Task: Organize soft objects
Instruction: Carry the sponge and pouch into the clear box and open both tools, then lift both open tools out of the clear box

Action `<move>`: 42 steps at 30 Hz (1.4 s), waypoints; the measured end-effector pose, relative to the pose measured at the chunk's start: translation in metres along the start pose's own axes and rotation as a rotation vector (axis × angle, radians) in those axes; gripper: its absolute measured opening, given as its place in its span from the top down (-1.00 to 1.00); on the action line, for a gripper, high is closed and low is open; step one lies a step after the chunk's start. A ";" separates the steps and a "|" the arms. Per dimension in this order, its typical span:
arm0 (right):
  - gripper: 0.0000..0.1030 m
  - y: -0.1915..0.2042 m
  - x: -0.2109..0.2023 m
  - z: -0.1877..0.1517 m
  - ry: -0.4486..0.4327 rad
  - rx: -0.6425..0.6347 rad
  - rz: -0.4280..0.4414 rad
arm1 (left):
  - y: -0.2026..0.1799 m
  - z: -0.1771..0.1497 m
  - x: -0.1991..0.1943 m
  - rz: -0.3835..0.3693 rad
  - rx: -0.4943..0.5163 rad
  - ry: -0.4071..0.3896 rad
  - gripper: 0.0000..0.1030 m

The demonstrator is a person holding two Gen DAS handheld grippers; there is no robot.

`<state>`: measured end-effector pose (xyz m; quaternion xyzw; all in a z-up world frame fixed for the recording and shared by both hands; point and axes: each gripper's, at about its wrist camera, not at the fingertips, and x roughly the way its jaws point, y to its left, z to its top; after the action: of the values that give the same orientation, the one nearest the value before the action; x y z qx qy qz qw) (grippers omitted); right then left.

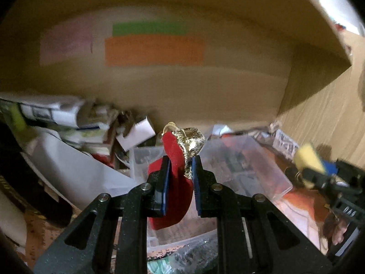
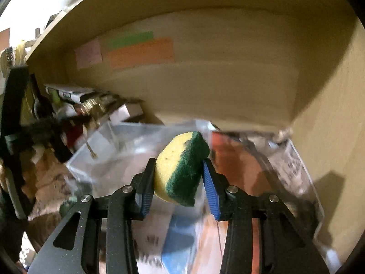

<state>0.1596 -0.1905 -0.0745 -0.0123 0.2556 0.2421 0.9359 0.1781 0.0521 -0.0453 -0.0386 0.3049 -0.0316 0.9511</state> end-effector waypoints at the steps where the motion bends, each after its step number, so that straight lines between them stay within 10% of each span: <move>1: 0.29 0.003 0.006 0.006 0.002 -0.008 0.006 | 0.002 0.000 0.007 -0.007 -0.004 0.024 0.67; 16: 0.26 0.018 0.118 0.007 0.277 -0.072 0.040 | -0.010 -0.018 0.080 -0.046 0.057 0.274 0.66; 22: 0.03 0.014 0.128 0.004 0.312 -0.069 0.036 | -0.016 -0.016 0.085 -0.037 0.085 0.288 0.24; 42: -0.40 0.039 0.005 0.013 0.010 -0.135 0.069 | -0.003 -0.019 -0.044 -0.026 0.058 0.008 -0.35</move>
<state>0.1517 -0.1518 -0.0615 -0.0677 0.2437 0.2908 0.9227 0.1315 0.0521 -0.0354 -0.0149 0.3073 -0.0529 0.9500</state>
